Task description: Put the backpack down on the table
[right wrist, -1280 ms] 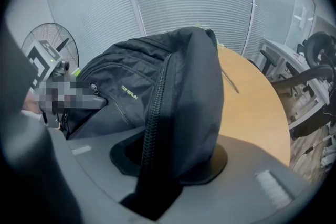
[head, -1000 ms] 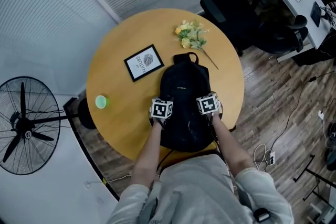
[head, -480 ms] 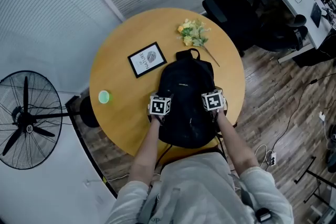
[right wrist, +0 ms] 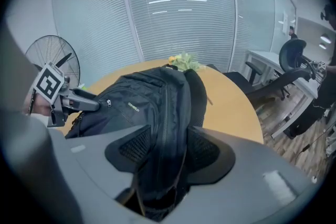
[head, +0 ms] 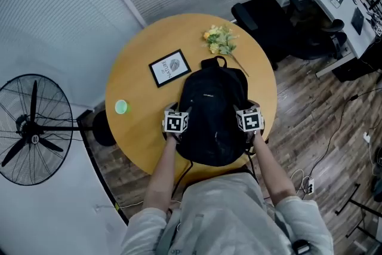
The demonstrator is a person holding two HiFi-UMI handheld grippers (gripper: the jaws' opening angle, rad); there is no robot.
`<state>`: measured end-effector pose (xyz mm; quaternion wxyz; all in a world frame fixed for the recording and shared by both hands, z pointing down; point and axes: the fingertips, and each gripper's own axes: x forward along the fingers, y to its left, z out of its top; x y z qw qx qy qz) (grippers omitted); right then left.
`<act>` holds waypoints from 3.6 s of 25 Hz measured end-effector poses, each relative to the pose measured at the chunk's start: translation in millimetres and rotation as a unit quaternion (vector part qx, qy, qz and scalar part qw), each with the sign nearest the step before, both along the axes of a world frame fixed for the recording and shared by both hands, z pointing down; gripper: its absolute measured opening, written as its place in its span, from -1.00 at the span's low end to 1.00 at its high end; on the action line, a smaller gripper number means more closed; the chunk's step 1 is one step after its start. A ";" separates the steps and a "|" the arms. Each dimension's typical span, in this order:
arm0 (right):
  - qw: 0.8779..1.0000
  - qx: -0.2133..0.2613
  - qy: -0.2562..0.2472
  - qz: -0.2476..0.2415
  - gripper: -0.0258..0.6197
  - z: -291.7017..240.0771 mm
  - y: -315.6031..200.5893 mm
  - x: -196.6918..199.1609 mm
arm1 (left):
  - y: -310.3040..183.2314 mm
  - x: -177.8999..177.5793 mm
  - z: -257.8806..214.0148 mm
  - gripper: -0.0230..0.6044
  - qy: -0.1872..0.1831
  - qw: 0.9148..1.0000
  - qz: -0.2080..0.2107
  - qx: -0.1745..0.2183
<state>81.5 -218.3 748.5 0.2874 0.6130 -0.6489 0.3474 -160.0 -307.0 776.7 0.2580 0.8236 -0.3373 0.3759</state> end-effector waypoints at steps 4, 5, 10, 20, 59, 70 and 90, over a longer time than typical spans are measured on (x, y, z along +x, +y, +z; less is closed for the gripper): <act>1.000 0.025 0.001 -0.008 -0.24 -16.2 13.0 -4.1 | 12.8 -18.3 -25.6 -0.05 0.026 0.998 -0.047 0.022; 0.999 0.032 -0.001 -0.005 -0.25 -21.0 16.3 -4.3 | 18.9 -21.7 -32.0 -0.05 0.036 0.997 -0.062 0.028; 0.998 0.060 -0.021 -0.007 -0.25 -41.5 24.8 -15.5 | 52.7 -32.7 -53.7 -0.05 0.051 0.992 -0.100 0.052; 0.992 0.105 -0.044 -0.056 -0.26 -74.4 35.7 -37.6 | 95.2 -16.6 -109.9 -0.05 0.082 0.977 -0.164 0.105; 0.971 0.165 -0.078 -0.155 -0.80 -96.4 81.1 -27.4 | 169.9 -9.5 -142.9 -0.84 0.086 0.944 -0.265 0.177; 0.972 0.158 -0.080 -0.156 -0.92 -92.4 87.3 -29.3 | 179.5 -13.2 -136.5 -0.90 0.074 0.945 -0.270 0.170; 0.974 0.141 -0.079 -0.160 -0.92 -82.6 97.7 -30.9 | 192.7 -10.4 -122.7 -0.91 0.067 0.949 -0.272 0.143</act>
